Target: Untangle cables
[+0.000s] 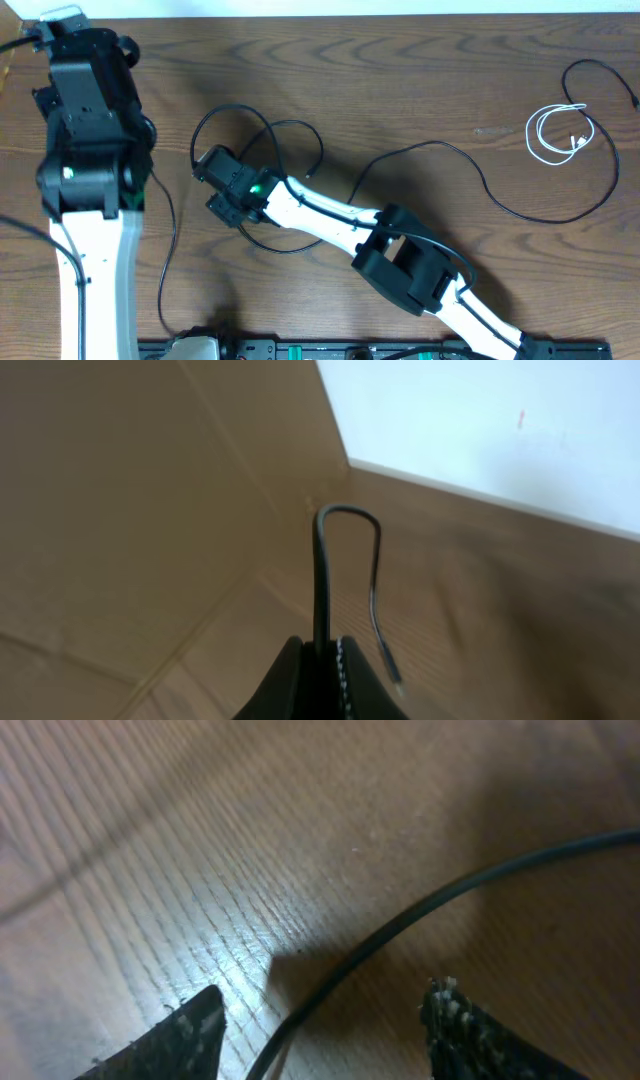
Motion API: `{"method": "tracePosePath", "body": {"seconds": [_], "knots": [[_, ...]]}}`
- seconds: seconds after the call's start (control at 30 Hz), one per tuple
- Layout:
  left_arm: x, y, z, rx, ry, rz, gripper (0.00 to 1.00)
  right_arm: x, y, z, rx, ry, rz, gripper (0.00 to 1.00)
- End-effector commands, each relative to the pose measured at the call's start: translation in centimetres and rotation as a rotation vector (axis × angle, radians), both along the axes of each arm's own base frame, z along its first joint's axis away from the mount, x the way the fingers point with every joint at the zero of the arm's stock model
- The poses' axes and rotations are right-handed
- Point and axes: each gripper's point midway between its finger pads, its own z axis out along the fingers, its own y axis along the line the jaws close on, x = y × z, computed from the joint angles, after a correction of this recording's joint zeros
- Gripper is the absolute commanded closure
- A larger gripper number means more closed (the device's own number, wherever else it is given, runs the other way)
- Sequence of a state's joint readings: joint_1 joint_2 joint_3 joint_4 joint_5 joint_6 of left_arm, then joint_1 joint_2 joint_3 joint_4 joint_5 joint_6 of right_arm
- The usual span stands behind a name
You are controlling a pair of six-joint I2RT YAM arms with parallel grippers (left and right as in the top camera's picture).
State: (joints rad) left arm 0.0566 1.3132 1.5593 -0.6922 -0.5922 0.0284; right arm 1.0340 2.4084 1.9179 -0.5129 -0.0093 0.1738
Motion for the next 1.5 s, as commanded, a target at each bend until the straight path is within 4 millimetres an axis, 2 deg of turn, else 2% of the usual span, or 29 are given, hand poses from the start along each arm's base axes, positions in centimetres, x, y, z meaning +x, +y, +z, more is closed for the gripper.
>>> {"method": "tracePosePath", "body": {"seconds": [0.0, 0.13, 0.23, 0.33, 0.37, 0.4, 0.47, 0.53, 0.7, 0.77, 0.8, 0.83, 0.87, 0.93, 0.97, 1.0, 1.1, 1.17, 1.23, 1.3, 1.33, 1.37, 1.47], "knots": [[1.7, -0.2, -4.2, -0.262, 0.007, -0.041, 0.93, 0.6, -0.4, -2.1, -0.053, -0.033, -0.033, 0.45], [2.0, -0.4, -7.6, -0.374, 0.097, -0.058, 0.93, 0.7, -0.8, -3.6, -0.083, -0.029, -0.040, 0.48], [2.0, -0.9, -9.9, -0.426, 0.168, -0.050, 0.93, 0.8, -1.0, -3.8, -0.082, -0.016, -0.069, 0.60], [2.4, -2.0, -11.5, -0.484, 0.216, -0.091, 0.93, 1.0, -1.8, -4.0, -0.104, -0.004, -0.078, 0.65], [2.6, -2.4, -12.1, -0.507, 0.231, -0.107, 0.93, 1.2, -2.3, -3.9, -0.113, 0.002, -0.085, 0.80], [2.7, -2.7, -12.4, -0.521, 0.237, -0.117, 0.93, 1.5, -2.7, -3.6, -0.117, 0.005, -0.094, 0.90], [2.8, -3.1, -12.6, -0.538, 0.242, -0.133, 0.93, 2.5, -3.7, -2.3, -0.118, 0.007, -0.118, 0.99], [2.9, -3.6, -12.6, -0.559, 0.240, -0.154, 0.93, 3.5, -4.8, -1.0, -0.119, 0.012, -0.142, 0.99], [2.9, -4.5, -12.9, -0.603, 0.247, -0.183, 0.93, 7.9, -11.6, 4.2, -0.173, -0.007, -0.205, 0.99], [2.8, -4.7, -13.0, -0.607, 0.253, -0.184, 0.93, 10.9, -15.9, 7.1, -0.186, -0.046, -0.301, 0.99], [2.8, -4.9, -13.0, -0.609, 0.255, -0.187, 0.93, 13.0, -19.3, 9.4, -0.187, -0.075, -0.381, 0.99], [2.9, -5.2, -13.0, -0.608, 0.257, -0.193, 0.93, 14.3, -21.5, 10.8, -0.188, -0.097, -0.418, 0.99], [2.9, -5.6, -13.0, -0.607, 0.260, -0.203, 0.93, 16.2, -25.6, 13.6, -0.188, -0.143, -0.479, 0.99], [3.1, -6.3, -13.0, -0.604, 0.265, -0.220, 0.93, 18.4, -31.5, 17.2, -0.185, -0.205, -0.602, 0.99], [3.1, -6.7, -13.0, -0.603, 0.268, -0.231, 0.92, 19.6, -35.7, 19.5, -0.176, -0.242, -0.693, 0.99], [3.3, -7.1, -13.0, -0.600, 0.270, -0.244, 0.92, 20.5, -40.7, 22.2, -0.157, -0.281, -0.798, 0.99], [3.6, -8.3, -12.8, -0.594, 0.270, -0.275, 0.92, 20.9, -51.0, 26.9, -0.113, -0.348, -1.003, 0.99], [3.9, -9.1, -12.7, -0.589, 0.266, -0.299, 0.93, 20.0, -59.9, 29.3, -0.115, -0.399, -1.182, 0.99], [4.2, -9.7, -12.5, -0.584, 0.262, -0.317, 0.93, 18.6, -67.3, 29.7, -0.137, -0.417, -1.327, 0.99], [4.4, -10.4, -12.4, -0.581, 0.259, -0.335, 0.93, 17.2, -72.9, 29.1, -0.164, -0.416, -1.433, 0.99], [4.4, -10.5, -12.4, -0.580, 0.259, -0.340, 0.92, 16.8, -74.5, 28.8, -0.174, -0.414, -1.463, 0.99], [4.5, -10.9, -12.3, -0.578, 0.258, -0.350, 0.92, 16.0, -77.0, 27.9, -0.193, -0.399, -1.506, 0.99], [4.8, -11.5, -12.3, -0.575, 0.256, -0.367, 0.93, 15.3, -79.3, 26.3, -0.225, -0.366, -1.537, 0.99]]}}
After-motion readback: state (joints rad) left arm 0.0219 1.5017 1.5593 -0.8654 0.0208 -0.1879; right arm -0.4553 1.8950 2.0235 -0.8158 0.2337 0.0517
